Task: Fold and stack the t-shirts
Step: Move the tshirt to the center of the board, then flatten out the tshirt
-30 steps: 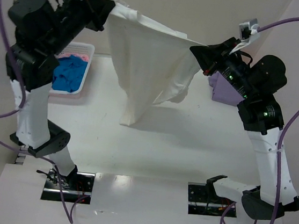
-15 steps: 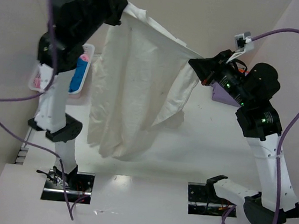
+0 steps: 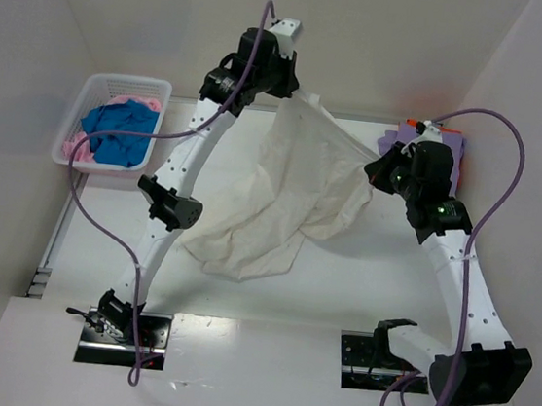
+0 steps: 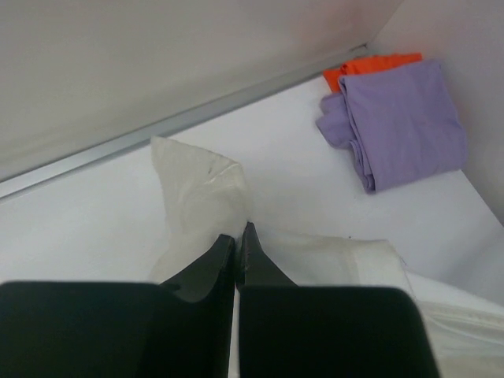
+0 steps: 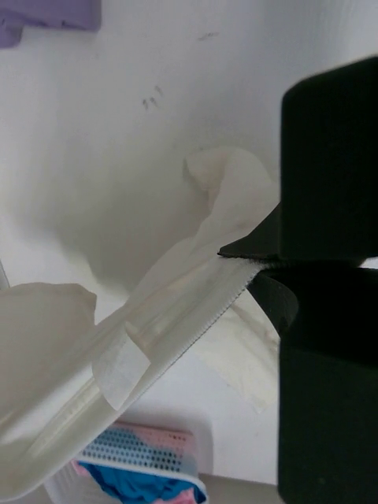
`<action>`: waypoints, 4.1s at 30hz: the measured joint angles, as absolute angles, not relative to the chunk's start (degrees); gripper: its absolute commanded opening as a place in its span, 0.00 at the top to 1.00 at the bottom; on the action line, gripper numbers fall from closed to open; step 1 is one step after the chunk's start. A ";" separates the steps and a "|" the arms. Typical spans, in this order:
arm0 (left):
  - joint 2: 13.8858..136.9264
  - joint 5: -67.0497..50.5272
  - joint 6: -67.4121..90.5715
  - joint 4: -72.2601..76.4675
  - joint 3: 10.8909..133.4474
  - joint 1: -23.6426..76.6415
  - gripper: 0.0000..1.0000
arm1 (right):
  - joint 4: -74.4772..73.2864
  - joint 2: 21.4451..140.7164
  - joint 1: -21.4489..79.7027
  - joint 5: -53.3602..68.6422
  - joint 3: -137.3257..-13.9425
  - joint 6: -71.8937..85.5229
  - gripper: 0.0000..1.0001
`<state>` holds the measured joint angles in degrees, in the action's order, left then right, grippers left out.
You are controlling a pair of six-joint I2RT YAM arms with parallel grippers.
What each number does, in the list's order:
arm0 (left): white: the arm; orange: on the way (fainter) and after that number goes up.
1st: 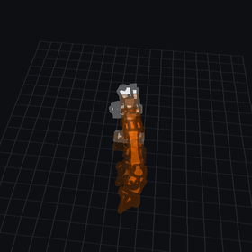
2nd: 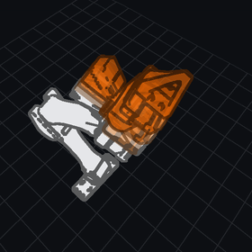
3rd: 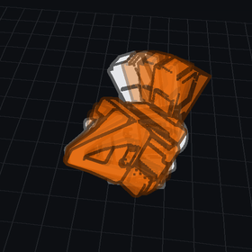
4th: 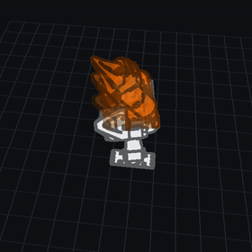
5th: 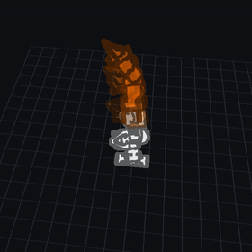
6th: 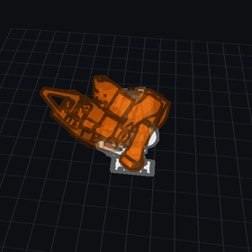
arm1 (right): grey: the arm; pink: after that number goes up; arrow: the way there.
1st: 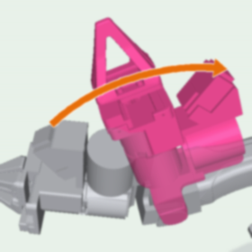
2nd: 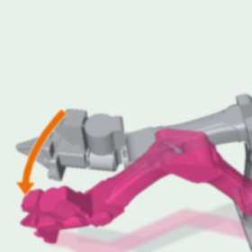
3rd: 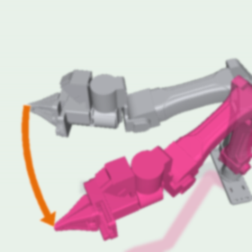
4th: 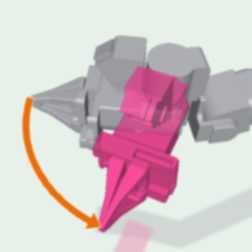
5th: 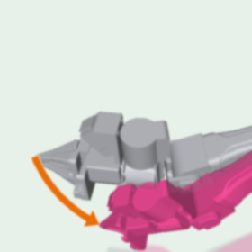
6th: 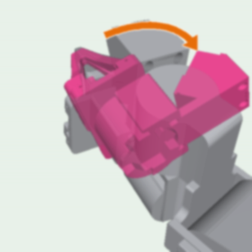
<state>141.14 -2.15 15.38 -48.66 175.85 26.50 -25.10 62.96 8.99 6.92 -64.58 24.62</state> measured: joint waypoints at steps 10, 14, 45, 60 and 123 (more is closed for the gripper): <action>149.01 -12.93 16.62 -43.75 176.16 28.71 0.89 | -31.75 65.10 2.98 -4.23 -62.98 26.52 0.95; 149.05 -16.14 15.22 -42.37 176.05 29.76 0.06 | -33.91 64.90 0.51 -5.89 -62.98 27.42 0.65; 85.93 14.46 18.52 -40.38 92.53 19.57 0.00 | -24.86 83.99 -0.82 10.57 -78.96 19.31 0.07; 78.43 6.70 24.32 -34.52 72.66 12.91 0.00 | -21.93 116.07 4.32 14.41 -98.98 14.02 0.04; 87.53 -4.45 24.47 -33.47 62.08 5.37 0.00 | -34.81 106.26 8.40 -1.34 -101.45 14.11 1.00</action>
